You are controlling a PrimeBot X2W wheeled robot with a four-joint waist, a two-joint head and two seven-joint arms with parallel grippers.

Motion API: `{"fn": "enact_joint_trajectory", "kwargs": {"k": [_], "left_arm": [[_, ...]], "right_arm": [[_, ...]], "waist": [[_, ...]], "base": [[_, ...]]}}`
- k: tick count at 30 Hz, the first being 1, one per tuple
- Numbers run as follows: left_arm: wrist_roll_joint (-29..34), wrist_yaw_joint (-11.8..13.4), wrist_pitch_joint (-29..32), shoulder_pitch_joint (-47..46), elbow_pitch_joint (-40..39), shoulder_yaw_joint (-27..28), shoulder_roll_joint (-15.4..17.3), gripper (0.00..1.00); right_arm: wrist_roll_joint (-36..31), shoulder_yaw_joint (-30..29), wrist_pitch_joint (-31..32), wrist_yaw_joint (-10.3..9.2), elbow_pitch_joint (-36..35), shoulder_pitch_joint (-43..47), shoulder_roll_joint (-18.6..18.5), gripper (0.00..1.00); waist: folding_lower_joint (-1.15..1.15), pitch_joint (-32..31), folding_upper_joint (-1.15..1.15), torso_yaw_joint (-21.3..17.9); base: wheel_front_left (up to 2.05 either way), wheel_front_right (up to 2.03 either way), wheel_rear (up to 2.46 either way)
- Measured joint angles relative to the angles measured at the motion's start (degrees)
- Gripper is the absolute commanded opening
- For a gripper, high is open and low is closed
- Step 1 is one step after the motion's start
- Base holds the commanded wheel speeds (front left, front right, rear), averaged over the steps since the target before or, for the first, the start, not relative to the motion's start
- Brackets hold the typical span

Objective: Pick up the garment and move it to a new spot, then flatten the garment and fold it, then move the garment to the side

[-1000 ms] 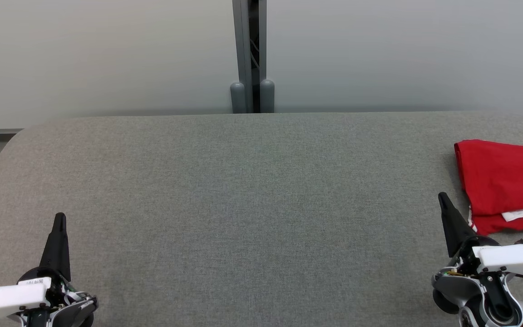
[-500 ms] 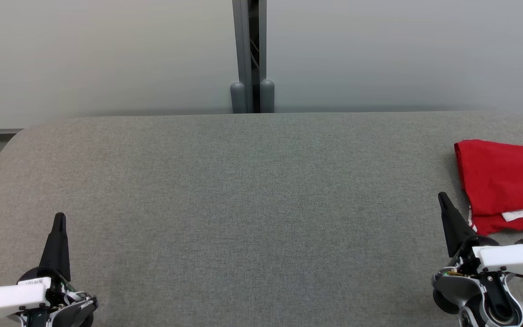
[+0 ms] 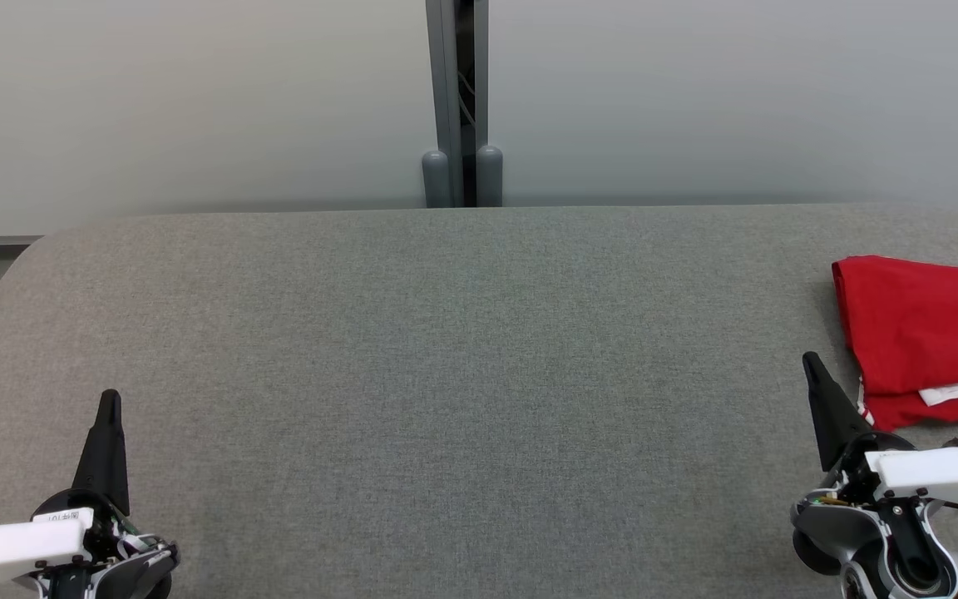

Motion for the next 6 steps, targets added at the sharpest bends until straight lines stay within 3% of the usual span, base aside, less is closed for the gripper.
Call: {"fn": "enact_joint_trajectory", "kwargs": {"k": [6], "left_arm": [[0.1,0.0,0.0,0.0,0.0,0.1,0.0,0.00]], "right_arm": [[0.0,0.0,0.0,-0.01,0.0,0.0,0.0,0.00]], "waist": [[0.00,0.0,0.00,0.0]], "base": [[0.00,0.00,0.00]]}}
